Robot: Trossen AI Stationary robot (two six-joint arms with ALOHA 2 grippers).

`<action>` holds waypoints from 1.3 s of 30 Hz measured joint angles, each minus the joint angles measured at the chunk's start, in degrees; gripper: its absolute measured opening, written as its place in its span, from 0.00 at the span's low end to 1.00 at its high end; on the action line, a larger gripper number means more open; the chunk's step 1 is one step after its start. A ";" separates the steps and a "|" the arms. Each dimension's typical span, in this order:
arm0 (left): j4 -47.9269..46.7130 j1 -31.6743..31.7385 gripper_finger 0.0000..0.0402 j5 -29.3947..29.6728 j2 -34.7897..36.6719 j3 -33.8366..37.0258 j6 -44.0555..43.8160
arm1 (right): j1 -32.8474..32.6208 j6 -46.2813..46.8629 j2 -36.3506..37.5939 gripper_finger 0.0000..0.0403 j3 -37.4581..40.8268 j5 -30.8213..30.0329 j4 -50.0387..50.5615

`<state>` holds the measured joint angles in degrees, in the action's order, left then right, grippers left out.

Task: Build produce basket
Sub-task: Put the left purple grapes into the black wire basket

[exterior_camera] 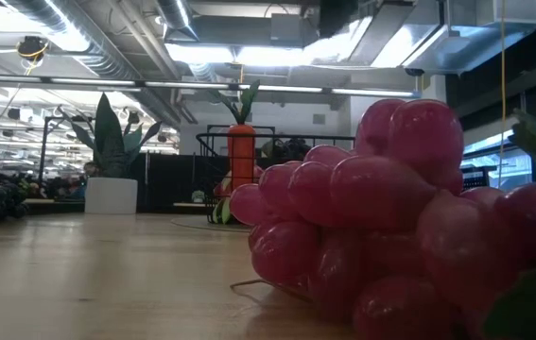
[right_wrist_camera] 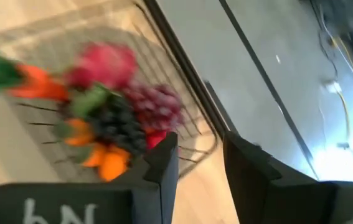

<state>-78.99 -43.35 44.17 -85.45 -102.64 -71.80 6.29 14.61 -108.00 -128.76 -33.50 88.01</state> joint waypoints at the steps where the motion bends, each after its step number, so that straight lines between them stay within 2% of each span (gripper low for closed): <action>1: -0.22 -0.26 0.17 -0.65 0.00 0.41 -2.10 | -1.46 -0.16 0.00 0.28 -1.97 0.03 0.73; 4: -1.24 -1.65 0.17 -3.92 0.00 2.08 -10.51 | -6.18 -1.16 0.14 0.28 -6.39 0.69 1.28; 7: -1.45 -3.39 0.17 -8.07 0.00 5.18 -17.71 | -11.09 -2.63 2.41 0.28 -4.36 1.98 -1.32; 15: 1.88 -7.41 0.17 -8.70 0.00 16.36 -28.01 | -21.97 0.56 3.89 0.28 -4.25 3.20 -1.53; 19: 7.65 -8.09 0.17 -17.76 0.00 20.79 -28.98 | -25.80 3.22 4.06 0.28 -4.32 3.17 -1.53; 24: 11.17 -8.33 0.17 -30.58 -0.02 25.84 -41.09 | -28.85 6.27 4.06 0.28 -4.32 3.15 -1.58; 28: 12.34 -10.02 0.17 -35.99 -0.01 30.72 -48.16 | -30.28 7.96 4.06 0.28 -4.32 3.13 -1.60; 34: 18.84 -12.02 0.17 -39.90 -0.04 38.30 -50.78 | -31.44 9.31 4.06 0.28 -4.32 3.11 -1.60; 39: 19.64 -13.39 0.17 -46.67 -0.04 42.08 -49.73 | -31.75 9.69 4.06 0.28 -4.32 3.12 -1.62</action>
<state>-59.35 -56.74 -2.50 -85.49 -60.56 -121.54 -25.45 24.31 -103.94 -133.08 -30.38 86.39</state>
